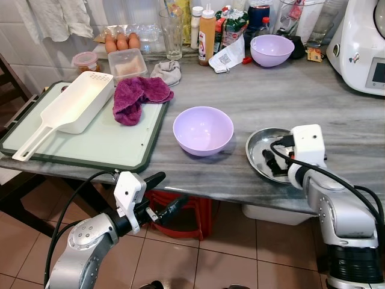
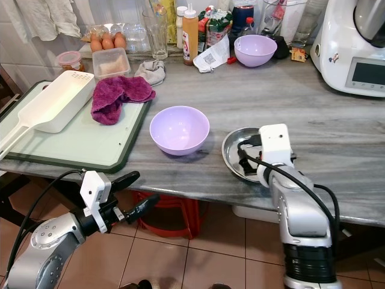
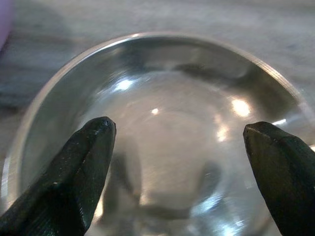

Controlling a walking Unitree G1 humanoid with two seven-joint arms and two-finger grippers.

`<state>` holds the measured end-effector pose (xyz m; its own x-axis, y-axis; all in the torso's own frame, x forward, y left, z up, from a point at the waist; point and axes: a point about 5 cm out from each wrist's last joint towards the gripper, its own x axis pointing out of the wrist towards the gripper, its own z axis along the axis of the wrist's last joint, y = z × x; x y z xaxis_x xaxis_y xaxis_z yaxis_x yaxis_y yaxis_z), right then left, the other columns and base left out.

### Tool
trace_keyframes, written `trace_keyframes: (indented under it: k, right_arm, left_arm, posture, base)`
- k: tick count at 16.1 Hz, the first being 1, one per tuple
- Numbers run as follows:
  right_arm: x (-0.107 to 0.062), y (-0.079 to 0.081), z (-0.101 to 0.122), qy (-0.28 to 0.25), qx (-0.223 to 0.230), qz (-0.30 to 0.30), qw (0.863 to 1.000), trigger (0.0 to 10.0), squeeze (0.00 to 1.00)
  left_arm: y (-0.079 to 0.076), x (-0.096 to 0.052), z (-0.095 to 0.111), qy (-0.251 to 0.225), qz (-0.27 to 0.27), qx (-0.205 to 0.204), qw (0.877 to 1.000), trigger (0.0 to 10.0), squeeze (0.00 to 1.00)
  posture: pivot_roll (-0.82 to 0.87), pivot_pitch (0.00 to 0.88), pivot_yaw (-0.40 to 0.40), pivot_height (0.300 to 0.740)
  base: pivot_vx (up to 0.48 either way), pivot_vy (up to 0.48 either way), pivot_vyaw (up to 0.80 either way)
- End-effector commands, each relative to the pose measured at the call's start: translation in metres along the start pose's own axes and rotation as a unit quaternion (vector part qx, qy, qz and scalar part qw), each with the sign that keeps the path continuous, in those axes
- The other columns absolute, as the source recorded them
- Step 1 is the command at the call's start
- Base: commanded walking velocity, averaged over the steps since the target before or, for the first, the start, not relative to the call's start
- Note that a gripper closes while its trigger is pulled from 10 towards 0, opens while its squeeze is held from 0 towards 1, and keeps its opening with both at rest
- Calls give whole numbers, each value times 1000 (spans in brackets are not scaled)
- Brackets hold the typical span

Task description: Setting the table

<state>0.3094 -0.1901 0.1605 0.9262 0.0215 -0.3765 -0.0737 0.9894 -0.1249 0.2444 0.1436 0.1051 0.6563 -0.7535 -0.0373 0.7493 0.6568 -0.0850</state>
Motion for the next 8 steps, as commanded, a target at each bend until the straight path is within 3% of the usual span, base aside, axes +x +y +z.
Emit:
trace_keyframes:
  k: [1,8]
  right_arm:
    - [0,6,-3,12,7,20,1000,10000,0]
    - [2,22,-6,25,33,65,997,10000,0]
  left_arm:
    - [-2,-1,1,5,-12,9,1000,10000,0]
    - [-2,-1,2,2,-14,10,1000,10000,0]
  posture:
    - [-293,145,5,740]
    - [-285,143,4,740]
  base:
    - [0,0,0]
    - [0,0,0]
